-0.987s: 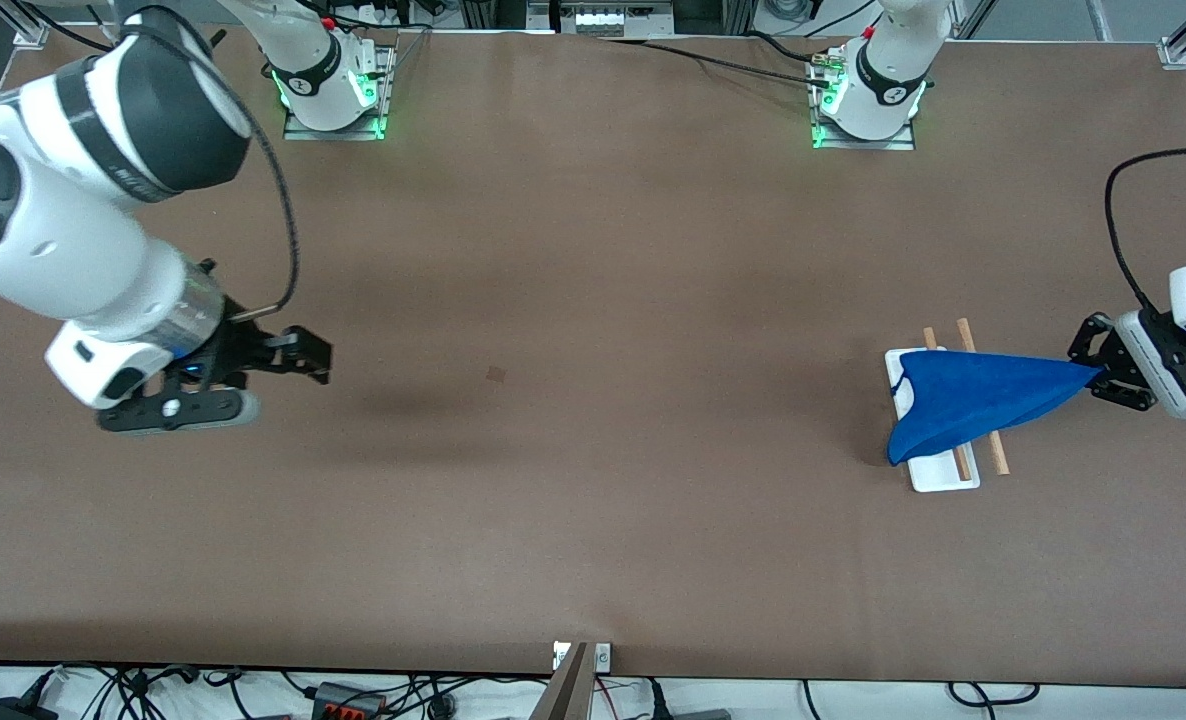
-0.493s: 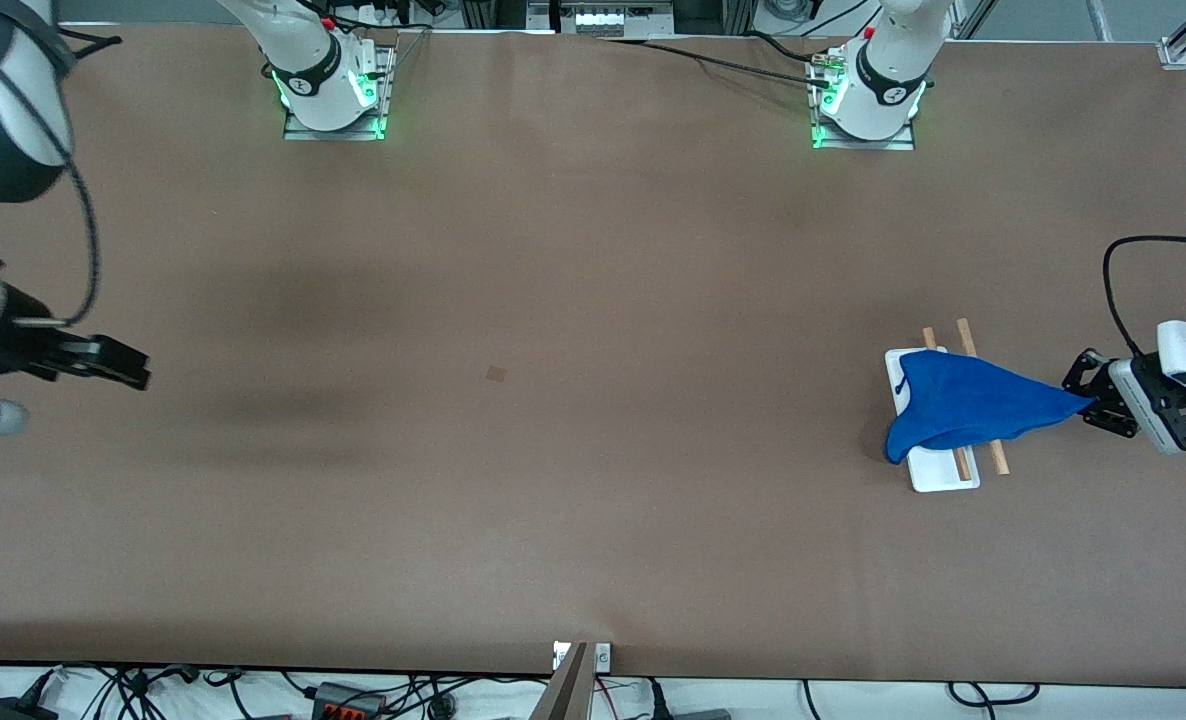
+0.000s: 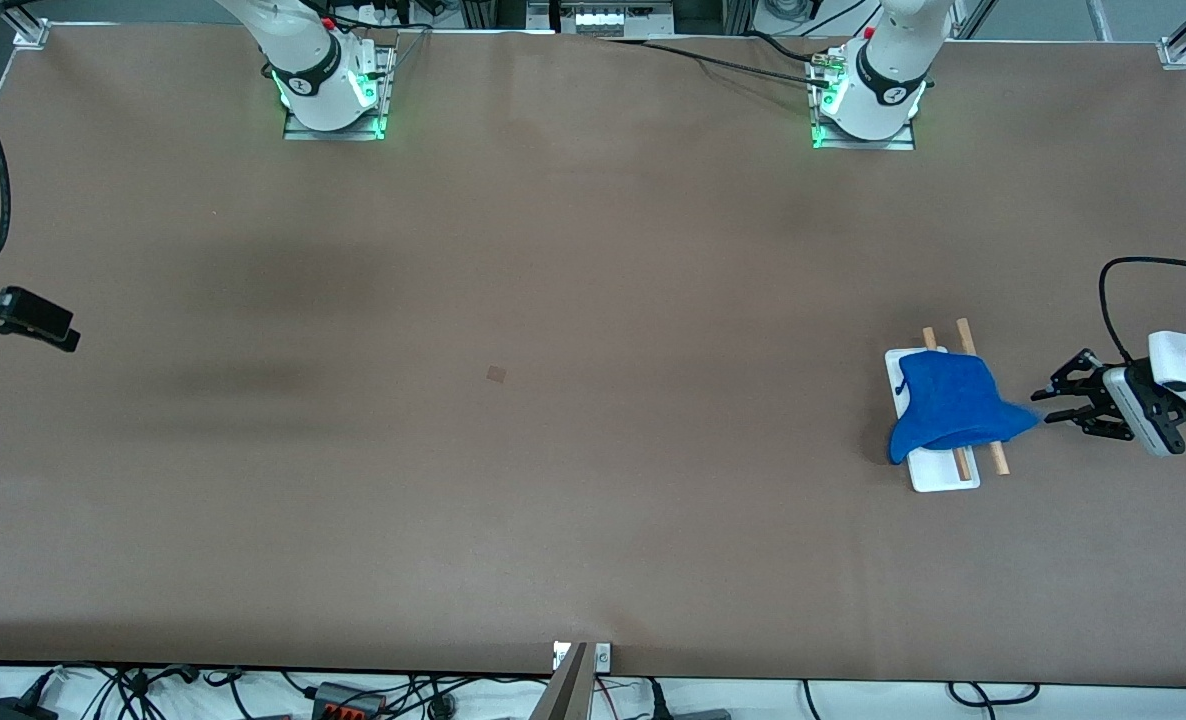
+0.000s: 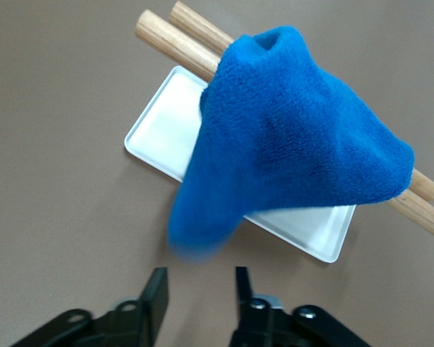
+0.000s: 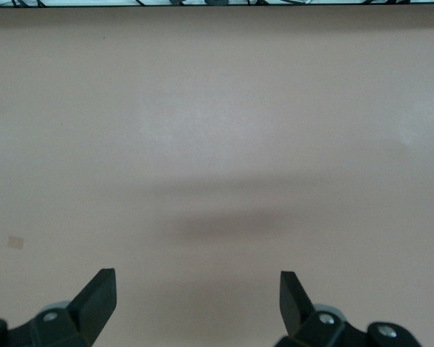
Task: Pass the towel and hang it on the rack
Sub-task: 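Release the towel and withdraw the left gripper from the rack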
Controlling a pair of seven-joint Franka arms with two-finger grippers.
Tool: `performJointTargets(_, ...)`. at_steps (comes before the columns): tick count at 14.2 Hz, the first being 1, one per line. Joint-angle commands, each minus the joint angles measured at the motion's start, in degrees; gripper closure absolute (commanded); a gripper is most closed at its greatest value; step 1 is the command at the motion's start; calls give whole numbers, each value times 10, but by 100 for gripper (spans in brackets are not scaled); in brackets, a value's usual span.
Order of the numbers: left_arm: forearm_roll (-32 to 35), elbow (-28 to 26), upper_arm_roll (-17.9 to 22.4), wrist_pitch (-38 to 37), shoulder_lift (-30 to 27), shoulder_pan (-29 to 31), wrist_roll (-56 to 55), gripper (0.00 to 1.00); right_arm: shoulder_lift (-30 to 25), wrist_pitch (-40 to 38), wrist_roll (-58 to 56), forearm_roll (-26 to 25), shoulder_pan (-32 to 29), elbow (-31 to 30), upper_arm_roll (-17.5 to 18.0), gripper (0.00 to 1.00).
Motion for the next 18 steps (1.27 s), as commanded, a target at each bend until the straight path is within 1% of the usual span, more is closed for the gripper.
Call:
performJointTargets(1,13,46,-7,-34,2,2,-6,0,-34,-2,-13,8,7,-35,-11,0)
performJointTargets(4,13,129,-6,-147,3,-4,-18,0,-39,-14,-6,7,6,-41,-11,0)
performJointTargets(6,14,177,-6,-236,3,-7,-71,0,-68,0,-9,5,7,-86,-10,0)
performJointTargets(8,14,241,-6,-349,1,-25,-205,0,-109,44,-11,3,7,-160,-10,0)
performJointTargets(9,31,282,-6,-397,1,-40,-275,0,-124,59,-11,3,7,-187,-10,0)
performJointTargets(10,57,316,-12,-422,1,-54,-317,0,-131,63,-11,2,7,-198,-10,0)
performJointTargets(11,64,339,-13,-448,1,-61,-347,0,-133,63,-12,2,7,-202,-11,0)
performJointTargets(12,68,344,-13,-466,0,-65,-372,0,-136,64,-12,1,7,-208,-10,0)
performJointTargets(14,73,343,-13,-469,-12,-81,-413,0,-139,72,-12,0,7,-216,-10,0)
performJointTargets(15,96,343,-13,-470,-13,-96,-421,0,-139,75,-12,0,7,-218,-10,0)
performJointTargets(16,105,344,-13,-475,-14,-100,-422,0,-140,75,-12,1,7,-218,-10,0)
performJointTargets(18,107,344,-13,-487,-17,-109,-422,0,-139,71,-15,1,7,-219,-9,0)
